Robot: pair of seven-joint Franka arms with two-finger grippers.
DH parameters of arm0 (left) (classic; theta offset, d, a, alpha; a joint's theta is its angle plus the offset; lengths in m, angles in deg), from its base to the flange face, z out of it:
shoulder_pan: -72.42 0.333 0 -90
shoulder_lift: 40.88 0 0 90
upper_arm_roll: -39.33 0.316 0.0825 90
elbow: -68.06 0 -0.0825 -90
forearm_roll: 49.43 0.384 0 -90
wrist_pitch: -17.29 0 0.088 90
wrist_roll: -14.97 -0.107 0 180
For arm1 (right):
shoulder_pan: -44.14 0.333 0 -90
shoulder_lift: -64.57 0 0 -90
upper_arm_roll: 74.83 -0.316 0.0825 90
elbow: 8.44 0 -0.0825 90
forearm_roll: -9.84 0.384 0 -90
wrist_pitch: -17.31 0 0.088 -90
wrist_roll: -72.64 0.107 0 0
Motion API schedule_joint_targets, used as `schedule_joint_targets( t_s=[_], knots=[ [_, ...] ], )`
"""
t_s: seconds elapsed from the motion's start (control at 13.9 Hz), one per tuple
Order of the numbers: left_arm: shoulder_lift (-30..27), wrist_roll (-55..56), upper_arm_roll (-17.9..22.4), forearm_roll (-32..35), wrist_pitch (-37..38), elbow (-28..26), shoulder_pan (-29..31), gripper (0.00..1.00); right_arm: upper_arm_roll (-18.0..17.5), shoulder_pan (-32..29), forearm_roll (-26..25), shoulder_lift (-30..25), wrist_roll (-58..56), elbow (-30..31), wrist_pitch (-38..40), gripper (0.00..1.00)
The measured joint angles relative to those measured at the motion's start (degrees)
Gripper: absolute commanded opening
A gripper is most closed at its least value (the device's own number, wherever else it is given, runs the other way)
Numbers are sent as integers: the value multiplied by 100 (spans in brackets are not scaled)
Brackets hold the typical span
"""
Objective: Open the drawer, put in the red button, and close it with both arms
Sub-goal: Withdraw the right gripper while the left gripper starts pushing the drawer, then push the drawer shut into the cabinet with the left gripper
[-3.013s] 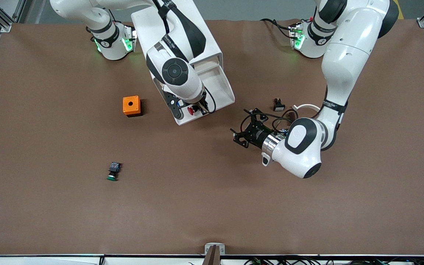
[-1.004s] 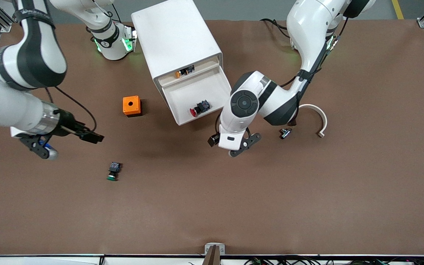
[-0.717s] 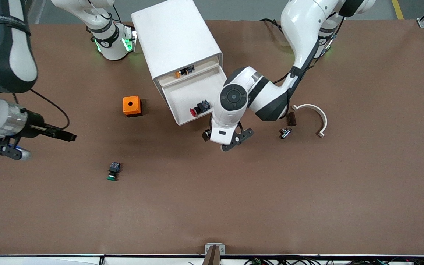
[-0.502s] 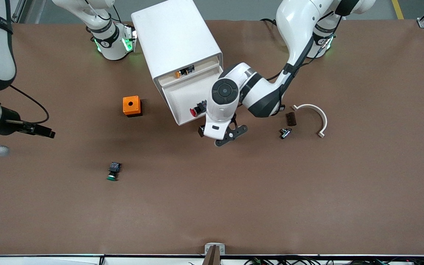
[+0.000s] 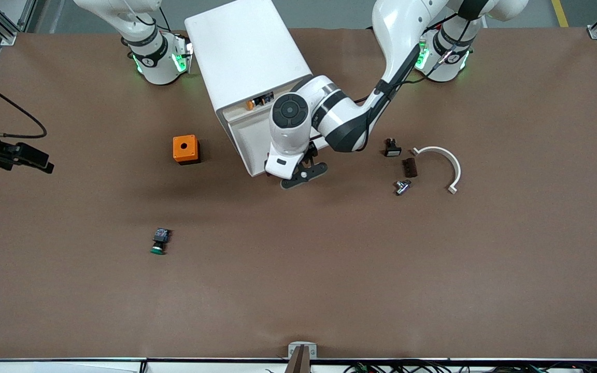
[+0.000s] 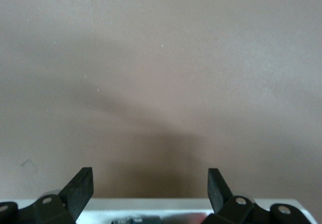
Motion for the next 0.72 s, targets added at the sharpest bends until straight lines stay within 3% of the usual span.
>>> schedule_joint_targets(
  t_s=[0.22, 0.72],
  knots=[
    [2, 21, -1, -69, 1, 0, -21, 100, -36, 58, -119, -41, -8, 1, 0, 100],
    [21, 62, -11, -973, 85, -44, -118, 100, -24, 100, -175, -308, -8, -26, -8, 100]
  ],
)
